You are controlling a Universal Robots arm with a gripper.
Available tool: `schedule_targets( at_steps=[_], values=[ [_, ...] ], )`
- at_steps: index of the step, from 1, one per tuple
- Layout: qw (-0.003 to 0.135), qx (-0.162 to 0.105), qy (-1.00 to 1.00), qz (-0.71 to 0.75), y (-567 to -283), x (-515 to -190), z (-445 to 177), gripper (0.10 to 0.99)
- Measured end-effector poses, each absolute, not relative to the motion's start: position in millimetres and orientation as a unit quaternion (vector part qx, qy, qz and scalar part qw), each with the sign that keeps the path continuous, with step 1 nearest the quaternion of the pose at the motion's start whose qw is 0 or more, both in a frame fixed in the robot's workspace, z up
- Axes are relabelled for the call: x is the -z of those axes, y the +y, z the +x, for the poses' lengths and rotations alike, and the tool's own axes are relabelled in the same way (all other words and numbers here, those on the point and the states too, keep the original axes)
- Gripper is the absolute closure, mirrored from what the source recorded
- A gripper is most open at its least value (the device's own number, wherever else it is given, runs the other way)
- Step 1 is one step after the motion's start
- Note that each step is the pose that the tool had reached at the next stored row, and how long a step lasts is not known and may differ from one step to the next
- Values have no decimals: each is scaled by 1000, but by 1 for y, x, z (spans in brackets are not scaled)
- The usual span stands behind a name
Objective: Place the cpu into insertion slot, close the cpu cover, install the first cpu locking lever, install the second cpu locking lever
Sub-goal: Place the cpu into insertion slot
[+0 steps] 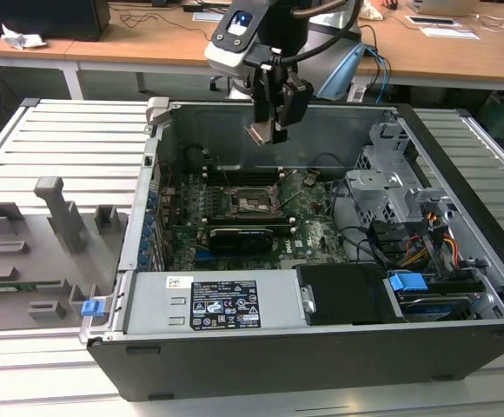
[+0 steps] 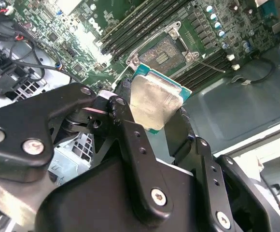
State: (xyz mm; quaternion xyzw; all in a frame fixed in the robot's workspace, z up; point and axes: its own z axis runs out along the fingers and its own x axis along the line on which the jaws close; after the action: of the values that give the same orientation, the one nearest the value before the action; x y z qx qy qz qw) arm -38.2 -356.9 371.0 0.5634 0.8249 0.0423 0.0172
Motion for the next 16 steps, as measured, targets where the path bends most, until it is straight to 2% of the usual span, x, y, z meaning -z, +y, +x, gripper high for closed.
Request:
schedule_targets(
  at_steps=[16],
  values=[
    [20, -41, 784, 619, -357, -371, -38, 561]
  ],
)
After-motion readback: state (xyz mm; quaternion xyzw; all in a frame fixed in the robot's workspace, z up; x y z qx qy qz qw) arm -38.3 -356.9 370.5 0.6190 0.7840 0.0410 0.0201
